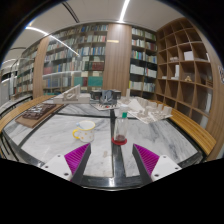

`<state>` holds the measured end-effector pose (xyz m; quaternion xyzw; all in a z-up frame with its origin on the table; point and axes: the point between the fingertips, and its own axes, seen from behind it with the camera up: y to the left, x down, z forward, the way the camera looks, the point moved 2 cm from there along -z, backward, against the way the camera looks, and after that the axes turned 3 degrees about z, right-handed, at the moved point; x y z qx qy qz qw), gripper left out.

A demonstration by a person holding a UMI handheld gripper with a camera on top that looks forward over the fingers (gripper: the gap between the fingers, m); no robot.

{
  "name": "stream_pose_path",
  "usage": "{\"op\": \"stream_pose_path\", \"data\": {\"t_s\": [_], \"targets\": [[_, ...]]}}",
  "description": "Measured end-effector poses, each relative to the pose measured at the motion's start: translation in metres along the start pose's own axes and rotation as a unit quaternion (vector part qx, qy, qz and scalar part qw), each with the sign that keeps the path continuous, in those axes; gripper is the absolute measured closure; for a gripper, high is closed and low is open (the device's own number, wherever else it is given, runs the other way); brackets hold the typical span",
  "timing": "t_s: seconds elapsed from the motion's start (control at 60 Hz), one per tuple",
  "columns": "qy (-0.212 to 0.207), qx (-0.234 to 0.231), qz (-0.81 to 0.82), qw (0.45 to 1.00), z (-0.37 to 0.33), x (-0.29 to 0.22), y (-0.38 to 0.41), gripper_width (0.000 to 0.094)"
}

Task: Pour water

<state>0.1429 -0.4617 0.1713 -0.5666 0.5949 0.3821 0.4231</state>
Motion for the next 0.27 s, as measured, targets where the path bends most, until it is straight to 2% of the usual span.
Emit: {"op": "stream_pose_path", "data": {"t_s": [0.267], "targets": [[-0.001, -0.003, -0.002, 1.0, -0.023, 0.009, 0.0, 0.0082]]}}
